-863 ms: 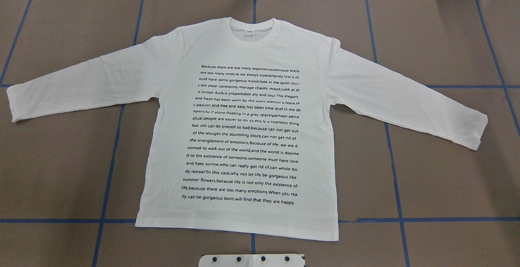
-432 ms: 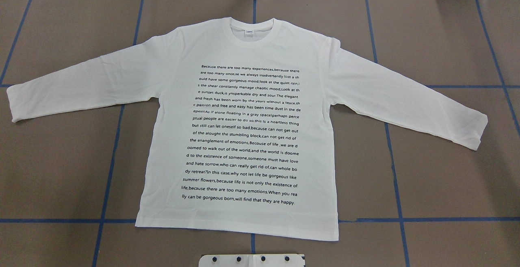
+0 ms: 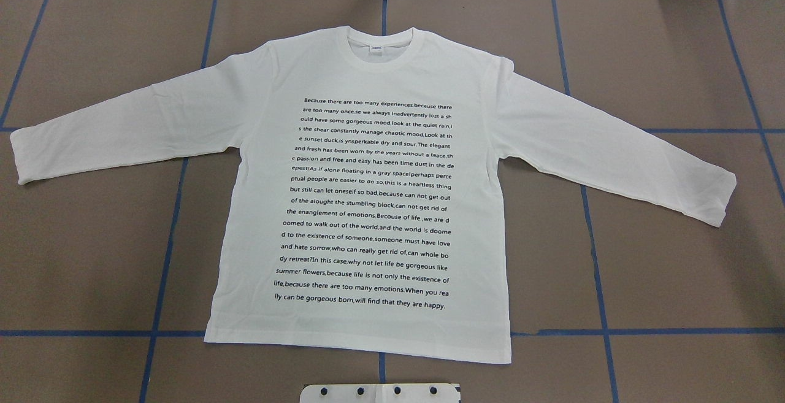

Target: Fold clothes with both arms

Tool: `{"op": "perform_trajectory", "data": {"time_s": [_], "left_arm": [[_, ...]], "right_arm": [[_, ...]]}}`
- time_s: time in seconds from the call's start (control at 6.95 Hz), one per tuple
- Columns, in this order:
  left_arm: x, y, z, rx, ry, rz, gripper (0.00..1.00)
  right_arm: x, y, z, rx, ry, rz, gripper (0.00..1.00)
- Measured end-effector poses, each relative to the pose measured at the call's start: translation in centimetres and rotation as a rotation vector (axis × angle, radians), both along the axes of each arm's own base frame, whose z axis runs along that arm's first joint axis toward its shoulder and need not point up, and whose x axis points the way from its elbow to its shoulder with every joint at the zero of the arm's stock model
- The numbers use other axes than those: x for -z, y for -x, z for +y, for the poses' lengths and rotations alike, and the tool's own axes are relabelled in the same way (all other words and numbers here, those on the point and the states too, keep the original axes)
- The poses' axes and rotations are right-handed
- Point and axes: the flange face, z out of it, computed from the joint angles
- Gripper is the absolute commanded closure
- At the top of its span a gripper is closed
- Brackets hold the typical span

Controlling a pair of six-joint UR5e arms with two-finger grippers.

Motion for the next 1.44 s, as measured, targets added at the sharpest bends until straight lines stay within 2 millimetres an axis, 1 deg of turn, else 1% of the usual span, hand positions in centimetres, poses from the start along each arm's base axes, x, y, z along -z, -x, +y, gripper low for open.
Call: {"op": "perform_trajectory", "data": {"time_s": [0.29,0.43,0.58,0.72,0.86,1.01,1.15,1.29,1.44], "left_arm": [[2.3,-0.2,-0.9,0.002,-0.189,0.01,0.0],[3.7,-0.2,-1.7,0.006,-0.281,0.01,0.0],[4.6,-0.3,-2.5,0.008,-0.332,0.011,0.0],[4.8,-0.3,-3.2,0.008,-0.353,0.013,0.0],[5.0,-0.3,-3.4,0.008,-0.36,0.014,0.0],[5.0,-0.3,-3.5,0.008,-0.364,0.016,0.0],[5.1,-0.3,-3.5,0.006,-0.366,0.018,0.0],[5.1,-0.3,-3.5,0.005,-0.368,0.019,0.0],[5.1,-0.3,-3.4,0.004,-0.368,0.02,0.0]], "right_arm": [[4.2,0.2,-3.9,-0.002,-0.097,-0.006,0.0],[5.4,0.3,-5.1,-0.002,-0.143,-0.014,0.0],[5.3,0.4,-5.3,-0.001,-0.192,-0.026,0.0],[4.3,0.6,-5.1,-0.023,-0.224,-0.039,0.0],[3.1,1.6,-4.6,-0.082,-0.209,-0.057,0.0],[1.9,3.3,-3.8,-0.151,-0.184,-0.077,0.02],[0.7,5.4,-2.5,-0.227,-0.168,-0.103,0.02],[-0.5,8.2,-1.0,-0.297,-0.155,-0.126,0.04],[-1.7,11.7,0.3,-0.353,-0.149,-0.138,0.07]]}}
